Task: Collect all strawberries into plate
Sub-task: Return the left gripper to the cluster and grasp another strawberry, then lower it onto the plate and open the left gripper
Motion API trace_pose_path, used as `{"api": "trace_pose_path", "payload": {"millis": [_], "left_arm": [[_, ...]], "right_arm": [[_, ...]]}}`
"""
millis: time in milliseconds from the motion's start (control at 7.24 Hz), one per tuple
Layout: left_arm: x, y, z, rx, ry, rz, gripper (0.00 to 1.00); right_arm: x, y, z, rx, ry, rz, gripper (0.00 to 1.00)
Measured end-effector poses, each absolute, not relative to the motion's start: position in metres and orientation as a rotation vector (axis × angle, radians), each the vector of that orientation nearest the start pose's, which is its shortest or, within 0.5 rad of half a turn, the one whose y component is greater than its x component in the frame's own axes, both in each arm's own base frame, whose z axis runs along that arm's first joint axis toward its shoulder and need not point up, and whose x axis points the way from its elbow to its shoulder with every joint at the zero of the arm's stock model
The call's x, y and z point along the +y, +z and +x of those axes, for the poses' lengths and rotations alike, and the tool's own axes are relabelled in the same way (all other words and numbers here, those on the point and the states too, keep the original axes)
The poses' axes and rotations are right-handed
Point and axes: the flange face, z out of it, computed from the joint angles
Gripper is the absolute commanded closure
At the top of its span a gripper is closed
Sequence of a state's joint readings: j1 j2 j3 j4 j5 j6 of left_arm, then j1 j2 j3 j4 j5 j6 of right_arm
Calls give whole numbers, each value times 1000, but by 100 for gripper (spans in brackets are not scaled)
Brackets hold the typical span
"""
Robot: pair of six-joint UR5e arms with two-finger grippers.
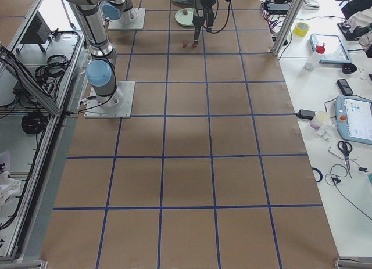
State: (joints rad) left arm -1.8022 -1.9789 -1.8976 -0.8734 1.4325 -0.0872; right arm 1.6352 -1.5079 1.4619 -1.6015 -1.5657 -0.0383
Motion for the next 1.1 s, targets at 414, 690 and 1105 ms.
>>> {"api": "trace_pose_path", "payload": {"millis": [414, 690, 1105], "left_arm": [[-497, 175, -269, 3263, 147, 227, 100], [-505, 192, -266, 3251, 91, 248, 100], [-541, 245, -201, 3146, 129, 223, 100]], "right_arm": [[-516, 513, 167, 3129, -120, -161, 0], [-516, 513, 167, 3129, -120, -161, 0], [-516, 513, 167, 3128, -122, -161, 0]]}}
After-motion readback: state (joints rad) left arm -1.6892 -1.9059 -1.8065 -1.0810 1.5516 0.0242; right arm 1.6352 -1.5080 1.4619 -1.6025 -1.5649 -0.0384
